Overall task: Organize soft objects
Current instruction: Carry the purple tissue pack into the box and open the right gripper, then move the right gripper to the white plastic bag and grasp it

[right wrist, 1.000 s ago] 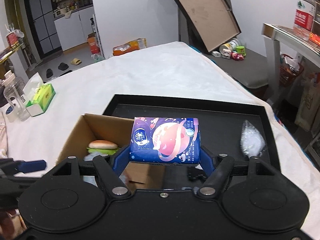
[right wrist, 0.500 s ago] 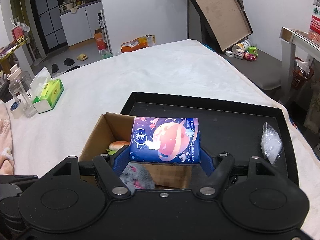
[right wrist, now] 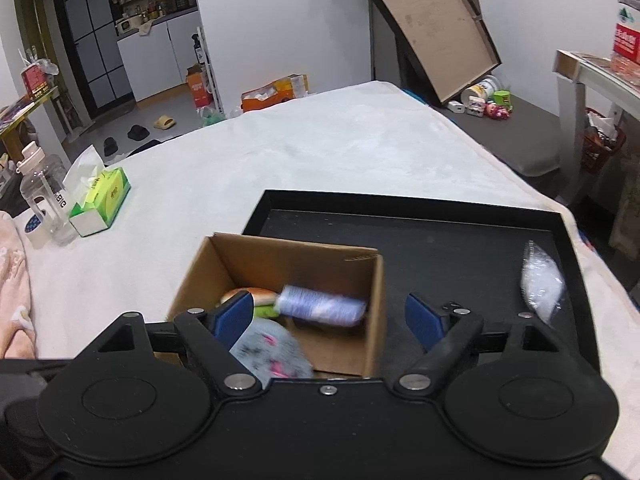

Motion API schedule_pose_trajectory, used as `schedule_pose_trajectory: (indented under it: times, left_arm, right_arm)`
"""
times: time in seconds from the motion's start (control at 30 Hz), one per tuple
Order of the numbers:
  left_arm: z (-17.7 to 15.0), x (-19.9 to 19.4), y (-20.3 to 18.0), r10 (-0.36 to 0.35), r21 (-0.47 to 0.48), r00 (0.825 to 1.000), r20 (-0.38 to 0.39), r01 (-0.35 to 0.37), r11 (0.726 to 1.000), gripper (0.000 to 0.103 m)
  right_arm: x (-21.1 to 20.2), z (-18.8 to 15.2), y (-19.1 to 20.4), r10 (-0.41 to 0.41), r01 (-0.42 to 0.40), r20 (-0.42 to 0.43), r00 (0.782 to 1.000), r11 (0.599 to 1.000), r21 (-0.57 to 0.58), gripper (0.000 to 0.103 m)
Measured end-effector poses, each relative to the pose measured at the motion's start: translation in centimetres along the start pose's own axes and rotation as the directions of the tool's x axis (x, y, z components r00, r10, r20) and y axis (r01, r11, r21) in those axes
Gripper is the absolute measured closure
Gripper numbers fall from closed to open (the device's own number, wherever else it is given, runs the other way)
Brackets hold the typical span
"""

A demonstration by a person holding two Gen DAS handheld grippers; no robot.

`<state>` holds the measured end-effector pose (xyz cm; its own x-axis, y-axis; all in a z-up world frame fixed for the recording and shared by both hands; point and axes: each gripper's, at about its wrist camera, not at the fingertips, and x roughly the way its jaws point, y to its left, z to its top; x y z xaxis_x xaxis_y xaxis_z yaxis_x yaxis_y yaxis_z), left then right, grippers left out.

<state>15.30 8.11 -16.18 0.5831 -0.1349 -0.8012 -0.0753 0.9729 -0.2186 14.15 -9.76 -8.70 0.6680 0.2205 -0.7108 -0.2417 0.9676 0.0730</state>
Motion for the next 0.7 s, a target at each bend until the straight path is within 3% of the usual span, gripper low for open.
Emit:
schedule_pose_trajectory:
  times: [0.7]
  left_arm:
    - [0.4, -0.8, -1.1, 0.040, 0.050, 0.999, 0.008, -0.040, 0.998, 0.082]
  right_arm:
    - [-1.7, -3.4, -6.1, -0.073, 0.074, -0.037, 0.997, 0.996, 0.040, 0.021]
